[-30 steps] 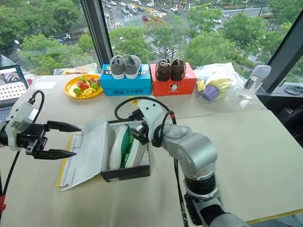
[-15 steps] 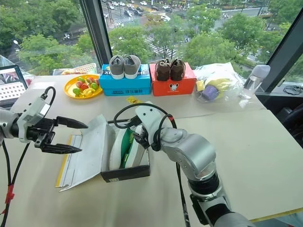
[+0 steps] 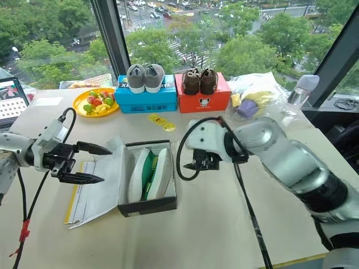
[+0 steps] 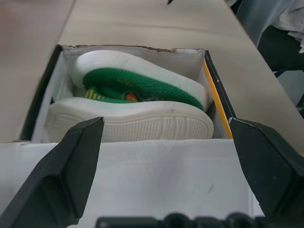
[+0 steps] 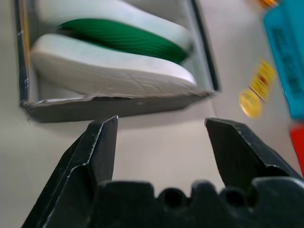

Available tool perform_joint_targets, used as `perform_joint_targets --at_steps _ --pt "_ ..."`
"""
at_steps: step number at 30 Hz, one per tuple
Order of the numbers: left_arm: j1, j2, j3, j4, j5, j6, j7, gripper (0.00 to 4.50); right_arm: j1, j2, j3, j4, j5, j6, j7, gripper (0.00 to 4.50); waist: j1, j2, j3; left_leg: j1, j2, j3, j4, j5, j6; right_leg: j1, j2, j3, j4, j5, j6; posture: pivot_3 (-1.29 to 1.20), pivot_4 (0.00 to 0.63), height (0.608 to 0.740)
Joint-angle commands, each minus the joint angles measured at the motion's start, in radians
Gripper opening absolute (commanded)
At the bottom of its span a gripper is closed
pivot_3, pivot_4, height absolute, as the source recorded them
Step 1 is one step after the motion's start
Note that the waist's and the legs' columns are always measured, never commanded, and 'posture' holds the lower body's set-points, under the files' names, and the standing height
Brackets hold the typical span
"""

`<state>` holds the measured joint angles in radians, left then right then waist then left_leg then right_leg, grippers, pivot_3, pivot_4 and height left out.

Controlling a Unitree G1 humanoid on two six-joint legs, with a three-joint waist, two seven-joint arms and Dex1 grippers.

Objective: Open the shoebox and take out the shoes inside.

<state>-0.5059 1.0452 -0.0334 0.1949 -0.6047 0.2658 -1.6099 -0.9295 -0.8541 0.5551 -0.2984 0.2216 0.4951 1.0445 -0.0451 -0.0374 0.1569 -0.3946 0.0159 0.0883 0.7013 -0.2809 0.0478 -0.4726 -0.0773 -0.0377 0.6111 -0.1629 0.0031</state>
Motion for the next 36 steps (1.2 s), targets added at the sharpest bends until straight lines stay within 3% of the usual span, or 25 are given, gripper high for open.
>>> perform_joint_targets --at_steps 1,6,8,15,29,32,36 --pt "0.006 0.008 0.052 -0.032 -0.005 0.005 -0.005 4.50 -0.113 0.085 0.069 0.204 -0.194 -0.340 0.085 3.52 0.002 0.000 0.001 0.000 0.000 0.000 0.001 0.000 0.000 0.000 0.000 0.000 0.001 0.000 0.000 0.00 0.150 0.731" --pt "0.038 0.011 0.076 -0.044 -0.007 0.003 -0.005 4.50 -0.192 0.188 0.095 0.339 -0.298 -0.561 0.150 3.52 0.008 0.001 0.001 -0.001 0.000 0.000 0.003 0.000 0.000 0.000 -0.001 -0.001 0.001 0.001 -0.001 0.00 0.150 0.731" --pt "0.044 0.008 0.088 -0.053 -0.005 0.011 -0.004 4.50 -0.204 0.213 0.094 0.345 -0.306 -0.613 0.193 3.52 0.014 0.001 0.001 -0.002 0.000 0.000 0.003 0.000 0.000 0.000 -0.001 -0.001 0.001 0.004 -0.007 0.00 0.150 0.731" --pt "0.065 0.002 0.119 -0.106 -0.008 0.046 0.015 4.50 -0.195 0.247 0.102 0.329 -0.346 -0.744 0.314 3.52 0.033 0.001 0.002 -0.006 0.000 -0.001 0.004 0.000 0.000 -0.001 -0.001 -0.003 0.001 0.005 -0.007 0.00 0.150 0.731" --pt "0.097 -0.017 0.160 -0.170 -0.007 0.089 0.051 4.50 -0.162 0.378 0.162 0.494 -0.514 -0.908 0.287 3.52 0.033 0.001 0.002 -0.002 0.000 -0.001 0.005 0.002 -0.004 0.000 0.000 -0.003 0.003 0.005 -0.007 0.00 0.150 0.731" --pt "0.100 -0.019 0.166 -0.163 -0.003 0.085 0.047 4.50 -0.167 0.385 0.138 0.506 -0.512 -0.902 0.281 2.89 0.033 0.001 0.002 -0.002 0.000 -0.001 0.005 0.003 -0.005 0.000 0.000 -0.003 0.005 0.005 -0.008 0.00 0.150 0.731" --pt "0.103 -0.022 0.168 -0.156 0.001 0.077 0.043 4.50 -0.171 0.381 0.126 0.502 -0.507 -0.902 0.289 1.49 0.032 0.001 0.002 -0.002 0.000 -0.001 0.010 0.002 -0.004 0.000 0.000 -0.003 0.008 0.005 -0.008 0.00 0.150 0.731"
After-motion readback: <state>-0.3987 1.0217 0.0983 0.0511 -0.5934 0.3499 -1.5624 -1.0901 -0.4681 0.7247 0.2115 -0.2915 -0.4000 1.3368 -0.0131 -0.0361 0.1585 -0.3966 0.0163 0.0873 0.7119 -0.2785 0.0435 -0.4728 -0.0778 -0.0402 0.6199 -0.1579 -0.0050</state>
